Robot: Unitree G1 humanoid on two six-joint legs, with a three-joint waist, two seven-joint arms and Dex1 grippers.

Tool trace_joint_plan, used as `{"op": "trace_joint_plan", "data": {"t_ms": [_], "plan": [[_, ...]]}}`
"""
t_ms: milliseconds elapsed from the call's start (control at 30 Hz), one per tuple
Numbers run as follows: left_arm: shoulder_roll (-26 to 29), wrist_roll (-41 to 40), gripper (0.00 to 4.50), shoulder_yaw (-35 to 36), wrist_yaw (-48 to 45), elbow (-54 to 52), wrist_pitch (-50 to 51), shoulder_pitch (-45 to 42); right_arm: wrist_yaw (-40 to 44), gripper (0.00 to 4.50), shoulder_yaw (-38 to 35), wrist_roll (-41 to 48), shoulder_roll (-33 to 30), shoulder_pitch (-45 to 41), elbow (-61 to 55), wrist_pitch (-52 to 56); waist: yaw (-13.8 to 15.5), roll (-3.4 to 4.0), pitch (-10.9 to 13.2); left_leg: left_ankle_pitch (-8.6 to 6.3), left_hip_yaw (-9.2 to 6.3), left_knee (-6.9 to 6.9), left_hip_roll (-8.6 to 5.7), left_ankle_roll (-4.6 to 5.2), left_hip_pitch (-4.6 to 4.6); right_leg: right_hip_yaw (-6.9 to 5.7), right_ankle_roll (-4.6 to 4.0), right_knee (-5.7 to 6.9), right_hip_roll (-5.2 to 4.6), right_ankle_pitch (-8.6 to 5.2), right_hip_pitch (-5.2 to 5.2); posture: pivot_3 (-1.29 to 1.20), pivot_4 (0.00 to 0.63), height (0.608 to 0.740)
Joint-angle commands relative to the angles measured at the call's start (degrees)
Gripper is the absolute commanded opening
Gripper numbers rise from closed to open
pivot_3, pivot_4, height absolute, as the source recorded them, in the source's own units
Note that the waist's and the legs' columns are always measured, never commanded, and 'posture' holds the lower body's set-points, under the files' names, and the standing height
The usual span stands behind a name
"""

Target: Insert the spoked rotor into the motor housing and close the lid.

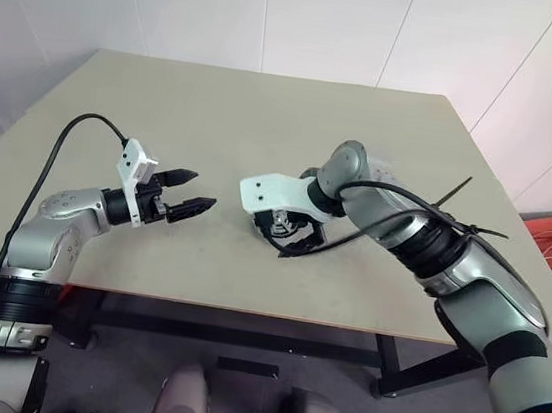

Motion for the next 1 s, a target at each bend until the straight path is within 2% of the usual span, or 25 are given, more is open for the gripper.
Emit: {"op": "trace_joint_plan", "data": {"t_ms": [33, 200, 367, 633, 1000], "plan": [[0.53, -0.11, 4.50, 0.31, -0.62, -0.80, -0.84, -1.20, -0.22, 4.48, 0.24, -2.53, 0.16, -2.03, 4.48, -12.69, -0.06, 0.00, 0.00, 0.01, 0.00, 0.00, 0.00, -0.02, 0.03, 0.01, 0.00, 0.03, 0.00, 0.00, 0.01, 0.00, 0.000, 0.740], [0.50, -0.32, 4.50, 0.42, -0.59, -1.09, -0.56, -1.22, -4.66, 4.48, 0.40, -6.60, 3.77, -5.44, 17.89, -32.39, -0.72, 0.00, 0.00, 0.06, 0.00, 0.00, 0.01, -0.07, 0.05, 0.01, -0.06, 0.11, 0.01, 0.03, 0.00, 0.00, 0.000, 0.740], [0.72, -0.52, 4.50, 0.79, -0.47, -1.55, -0.48, -0.95, -5.12, 4.48, 1.07, -10.41, 5.80, -7.68, 26.53, -42.46, -1.00, -0.03, -0.01, 0.05, 0.00, 0.02, -0.01, -0.03, -0.04, -0.01, -0.08, 0.05, 0.01, 0.04, -0.01, 0.00, 0.000, 0.740], [0.90, -0.73, 4.50, 1.14, -0.18, -2.26, -0.33, -0.45, 1.00, 4.48, 0.11, -10.03, 5.78, -5.75, 28.80, -46.86, -1.36, -0.04, 0.00, -0.08, -0.01, 0.11, 0.00, 0.21, -0.14, -0.03, -0.09, 0.04, 0.01, 0.05, -0.05, 0.00, 0.000, 0.740], [0.83, -0.87, 4.50, 1.13, -0.18, -2.57, -0.47, -0.24, -1.36, 4.48, -0.21, -13.45, 6.08, -5.13, 34.37, -49.89, -1.35, -0.04, 0.00, -0.14, -0.01, 0.24, 0.02, 0.36, -0.14, -0.03, -0.12, 0.09, 0.01, 0.07, -0.03, 0.00, 0.000, 0.740]]}}
